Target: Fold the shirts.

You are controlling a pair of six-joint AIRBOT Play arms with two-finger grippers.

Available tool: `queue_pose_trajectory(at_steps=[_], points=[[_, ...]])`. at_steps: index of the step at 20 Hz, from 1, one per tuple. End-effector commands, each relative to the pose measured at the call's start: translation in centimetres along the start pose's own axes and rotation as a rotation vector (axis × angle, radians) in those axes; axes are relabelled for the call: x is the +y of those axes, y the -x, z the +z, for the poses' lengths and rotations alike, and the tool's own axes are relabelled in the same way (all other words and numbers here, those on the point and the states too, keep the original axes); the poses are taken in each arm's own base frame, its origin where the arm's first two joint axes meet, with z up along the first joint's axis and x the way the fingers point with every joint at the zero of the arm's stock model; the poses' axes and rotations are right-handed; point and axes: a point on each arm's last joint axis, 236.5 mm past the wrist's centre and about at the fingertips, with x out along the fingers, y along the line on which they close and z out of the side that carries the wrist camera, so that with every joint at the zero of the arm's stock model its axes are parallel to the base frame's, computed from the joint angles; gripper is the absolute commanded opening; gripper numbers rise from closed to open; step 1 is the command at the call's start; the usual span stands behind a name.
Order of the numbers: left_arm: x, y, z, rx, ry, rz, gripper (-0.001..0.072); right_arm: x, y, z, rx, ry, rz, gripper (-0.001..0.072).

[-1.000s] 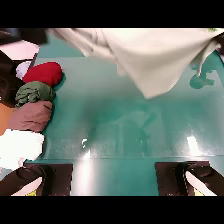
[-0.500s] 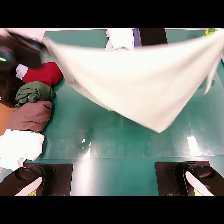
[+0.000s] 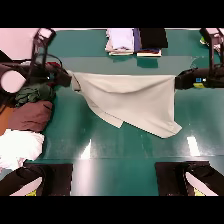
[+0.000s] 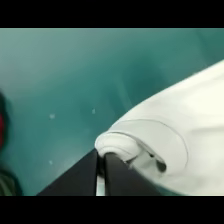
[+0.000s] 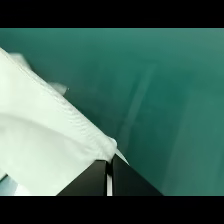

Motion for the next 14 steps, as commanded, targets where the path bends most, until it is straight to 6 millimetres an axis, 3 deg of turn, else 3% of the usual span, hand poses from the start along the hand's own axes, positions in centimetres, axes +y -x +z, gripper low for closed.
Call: queue_pose_trajectory(at_steps=[1, 2, 4, 6, 7, 10, 13, 14], points=[[1.4, 8.3, 8.3, -0.231, -0.007, 0.039, 0.0027, 0.8, 5.6, 5.4, -0.187, 0.017, 0.011, 0.0016], [1.7, 12.8, 11.3, -0.344, -0.006, 0.05, 0.0027, 1.0, 8.9, 7.2, -0.276, 0.033, 0.013, 0.0015], [2.2, 21.5, 15.1, -0.535, 0.003, 0.066, 0.0027, 1.6, 15.3, 9.4, -0.431, 0.067, 0.013, 0.0015], [2.0, 28.6, 16.3, -0.667, 0.016, 0.052, 0.0027, 1.9, 20.8, 10.3, -0.552, 0.078, 0.013, 0.0016], [1.8, 31.0, 16.3, -0.708, 0.02, 0.046, 0.0027, 2.1, 23.0, 10.6, -0.602, 0.085, 0.013, 0.0015], [1.7, 35.5, 16.1, -0.79, 0.03, 0.038, 0.0027, 1.7, 27.3, 11.7, -0.698, 0.093, -0.016, 0.0015], [1.7, 35.9, 16.1, -0.797, 0.03, 0.039, 0.0027, 0.4, 27.6, 13.0, -0.669, 0.088, -0.078, 0.0015], [1.7, 34.7, 16.1, -0.768, 0.03, 0.037, 0.0027, 0.0, 27.2, 13.6, -0.652, 0.08, -0.091, 0.0015]])
